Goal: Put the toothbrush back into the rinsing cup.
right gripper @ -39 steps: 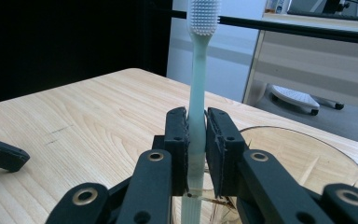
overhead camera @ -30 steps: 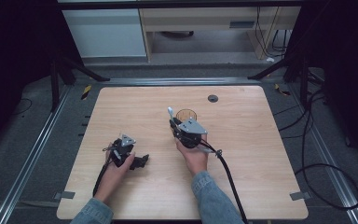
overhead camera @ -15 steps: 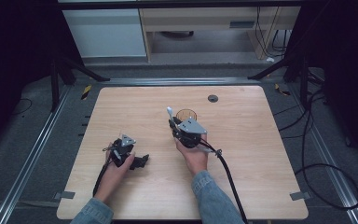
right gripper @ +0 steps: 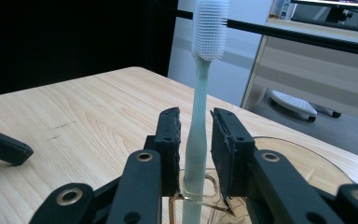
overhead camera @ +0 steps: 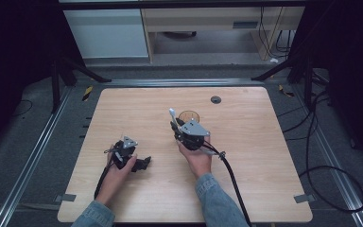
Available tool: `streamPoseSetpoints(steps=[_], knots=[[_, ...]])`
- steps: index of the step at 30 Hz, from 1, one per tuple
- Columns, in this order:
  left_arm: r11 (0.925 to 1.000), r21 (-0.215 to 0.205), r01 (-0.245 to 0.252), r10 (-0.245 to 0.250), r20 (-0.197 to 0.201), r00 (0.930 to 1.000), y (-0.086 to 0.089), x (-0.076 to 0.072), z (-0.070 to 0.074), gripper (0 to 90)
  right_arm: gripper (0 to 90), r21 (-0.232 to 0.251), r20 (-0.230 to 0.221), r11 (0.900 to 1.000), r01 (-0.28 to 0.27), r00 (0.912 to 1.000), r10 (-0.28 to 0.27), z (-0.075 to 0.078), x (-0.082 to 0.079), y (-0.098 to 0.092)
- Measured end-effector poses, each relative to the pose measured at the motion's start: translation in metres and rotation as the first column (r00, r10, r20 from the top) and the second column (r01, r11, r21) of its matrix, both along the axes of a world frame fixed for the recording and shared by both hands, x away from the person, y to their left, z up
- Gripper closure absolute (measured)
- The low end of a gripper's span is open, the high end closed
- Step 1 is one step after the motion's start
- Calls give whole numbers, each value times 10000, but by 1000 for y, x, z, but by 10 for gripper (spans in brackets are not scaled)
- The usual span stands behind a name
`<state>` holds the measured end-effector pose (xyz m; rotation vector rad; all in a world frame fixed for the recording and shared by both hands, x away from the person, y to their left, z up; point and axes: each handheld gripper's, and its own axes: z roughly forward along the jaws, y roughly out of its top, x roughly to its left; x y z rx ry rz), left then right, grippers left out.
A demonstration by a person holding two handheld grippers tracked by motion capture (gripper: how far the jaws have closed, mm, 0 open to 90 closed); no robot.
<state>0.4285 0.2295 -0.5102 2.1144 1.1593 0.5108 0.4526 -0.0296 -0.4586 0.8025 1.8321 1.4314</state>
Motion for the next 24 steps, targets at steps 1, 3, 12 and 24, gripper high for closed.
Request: streamPoseSetpoints(steps=[1,3,12,24], knots=[[10000,-1,-3,3,-1,10000,0,0,0,0,710,-20,2,10000,9,10000,-9,0,0,0],[10000,-3,-3,3,0,10000,0,0,0,0,692,-34,5,10000,17,10000,-17,1,-1,0],[10000,-6,-11,11,-3,10000,0,0,0,0,660,-141,48,9999,-24,10000,25,4,-5,-1],[10000,1,-8,8,-1,10000,0,0,0,0,598,-276,-250,9995,-142,9996,135,5,-11,-7]])
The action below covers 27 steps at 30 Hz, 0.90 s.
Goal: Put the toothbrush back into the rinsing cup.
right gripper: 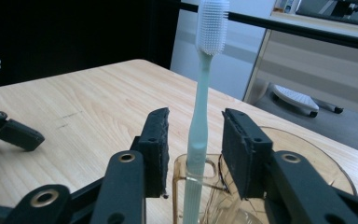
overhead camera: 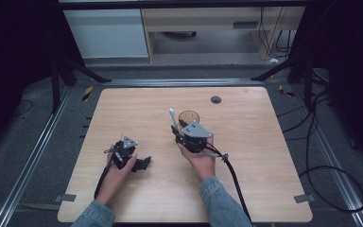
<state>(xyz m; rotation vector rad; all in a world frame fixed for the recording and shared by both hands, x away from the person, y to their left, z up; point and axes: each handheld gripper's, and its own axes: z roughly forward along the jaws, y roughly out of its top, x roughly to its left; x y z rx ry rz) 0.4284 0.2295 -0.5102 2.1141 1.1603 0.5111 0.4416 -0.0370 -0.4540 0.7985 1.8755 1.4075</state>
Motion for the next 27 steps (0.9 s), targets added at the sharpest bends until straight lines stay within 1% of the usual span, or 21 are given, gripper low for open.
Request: streamPoseSetpoints(steps=[8,13,18,20,22,25,27], knots=[[10000,0,-5,5,0,10000,0,0,0,0,483,-192,-392,9998,12,9992,-20,4,-4,-5],[10000,-2,-7,7,1,10000,0,0,0,0,396,-223,-733,9996,155,9972,-171,7,-5,-11],[10000,-2,-7,7,3,10000,0,0,0,0,310,-364,-894,9988,341,9953,-373,11,-7,-16],[10000,-2,-7,7,2,10000,0,0,0,0,275,-383,-1020,9985,392,9939,-429,13,-8,-19],[10000,-1,-7,7,4,10000,0,0,0,0,239,-347,-1262,9985,412,9910,-453,15,-9,-21],[10000,-2,-8,8,4,10000,0,0,0,0,200,-427,-1350,9981,445,9896,-499,17,-11,-26],[10000,0,-8,8,3,10000,0,0,0,0,160,-417,-1679,9979,502,9842,-565,19,-11,-30]])
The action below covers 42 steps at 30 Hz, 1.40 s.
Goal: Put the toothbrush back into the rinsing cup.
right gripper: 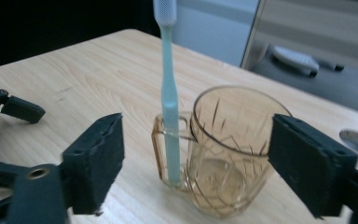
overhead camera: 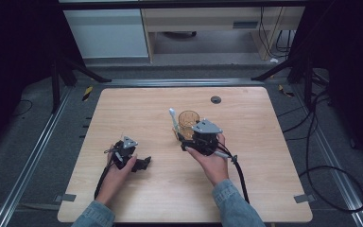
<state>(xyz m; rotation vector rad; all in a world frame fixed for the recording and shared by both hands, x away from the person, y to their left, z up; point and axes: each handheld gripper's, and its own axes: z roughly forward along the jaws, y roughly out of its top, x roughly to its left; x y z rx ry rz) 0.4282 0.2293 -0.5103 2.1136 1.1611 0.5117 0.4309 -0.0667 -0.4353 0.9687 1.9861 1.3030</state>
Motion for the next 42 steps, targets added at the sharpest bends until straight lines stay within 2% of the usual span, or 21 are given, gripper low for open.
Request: streamPoseSetpoints(steps=[7,16,21,23,29,34,42], knots=[[10000,-2,-4,4,2,10000,0,0,0,0,88,-494,-450,9984,271,9986,-293,3,-2,-20],[10000,-2,-9,9,0,10000,0,0,0,0,59,-1225,-1114,9910,541,9915,-679,-1,-5,-59],[10000,32,3,-3,-16,10000,0,0,0,0,57,-1253,-1567,9896,700,9836,-894,-8,-8,-80],[10000,0,-7,7,3,10000,0,0,0,0,57,-1120,-1761,9910,738,9800,-929,-10,-9,-87],[10000,-1,-10,10,2,10000,0,0,0,0,60,-1216,-2281,9889,854,9672,-1116,-21,-10,-105],[10000,12,-14,14,-3,10000,0,0,0,0,65,-1111,-2772,9884,1033,9519,-1306,-32,-9,-117],[10000,4,-11,11,0,10000,0,0,0,0,69,-1455,-3354,9840,1023,9306,-1464,-48,-9,-131]])
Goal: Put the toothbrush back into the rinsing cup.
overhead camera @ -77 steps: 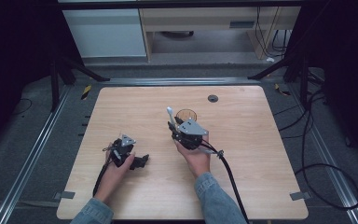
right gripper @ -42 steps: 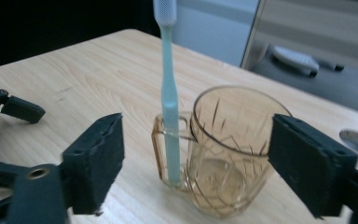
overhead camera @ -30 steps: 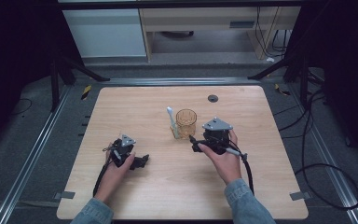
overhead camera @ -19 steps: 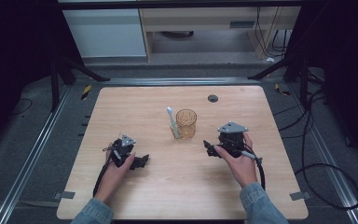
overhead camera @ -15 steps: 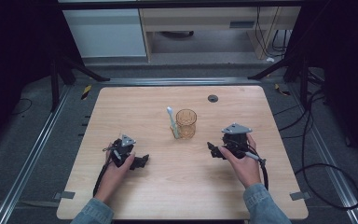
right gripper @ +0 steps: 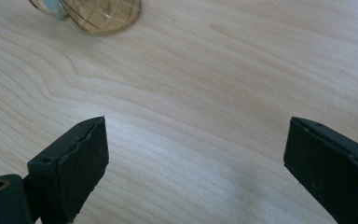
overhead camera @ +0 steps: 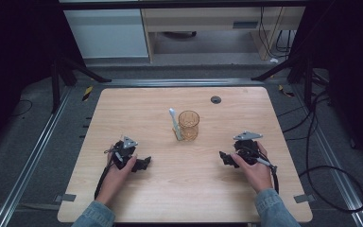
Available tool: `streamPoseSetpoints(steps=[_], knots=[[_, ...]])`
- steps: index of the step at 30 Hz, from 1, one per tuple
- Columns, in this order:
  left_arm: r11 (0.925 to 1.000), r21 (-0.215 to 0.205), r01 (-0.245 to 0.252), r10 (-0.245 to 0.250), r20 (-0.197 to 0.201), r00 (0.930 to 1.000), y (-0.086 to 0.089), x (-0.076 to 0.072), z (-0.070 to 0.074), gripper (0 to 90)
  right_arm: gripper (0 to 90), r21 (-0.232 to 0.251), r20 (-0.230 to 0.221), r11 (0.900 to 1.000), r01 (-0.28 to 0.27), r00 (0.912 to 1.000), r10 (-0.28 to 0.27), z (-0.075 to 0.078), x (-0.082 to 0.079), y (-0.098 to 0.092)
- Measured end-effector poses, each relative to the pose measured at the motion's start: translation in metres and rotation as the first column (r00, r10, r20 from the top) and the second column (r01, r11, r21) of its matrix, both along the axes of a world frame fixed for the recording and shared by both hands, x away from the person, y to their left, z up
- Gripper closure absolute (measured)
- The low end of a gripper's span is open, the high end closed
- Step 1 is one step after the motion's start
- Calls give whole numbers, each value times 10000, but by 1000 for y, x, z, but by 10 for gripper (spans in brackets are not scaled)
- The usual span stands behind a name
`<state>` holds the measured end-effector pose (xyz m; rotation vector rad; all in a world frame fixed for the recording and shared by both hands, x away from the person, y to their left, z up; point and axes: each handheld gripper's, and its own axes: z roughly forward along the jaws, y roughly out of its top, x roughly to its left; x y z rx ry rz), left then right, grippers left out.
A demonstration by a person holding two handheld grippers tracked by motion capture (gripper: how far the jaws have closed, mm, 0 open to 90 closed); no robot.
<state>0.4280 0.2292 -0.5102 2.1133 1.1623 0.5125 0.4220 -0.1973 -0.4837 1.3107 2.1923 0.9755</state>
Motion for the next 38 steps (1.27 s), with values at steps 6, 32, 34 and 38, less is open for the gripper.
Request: streamPoseSetpoints(steps=[6,32,34,38], knots=[[10000,0,-2,2,1,10000,0,0,0,0,71,45,-214,9994,344,9992,-343,-9,-1,-13],[10000,-3,-3,3,3,10000,0,0,0,0,40,-191,-24,9952,957,9954,-957,-30,-2,-22],[10000,-1,-1,1,2,10000,0,0,0,0,36,-188,-36,9946,1024,9947,-1025,-30,-3,-22],[10000,-5,-4,4,4,10000,0,0,0,0,17,-199,-56,9922,1231,9924,-1232,-31,-2,-19]])
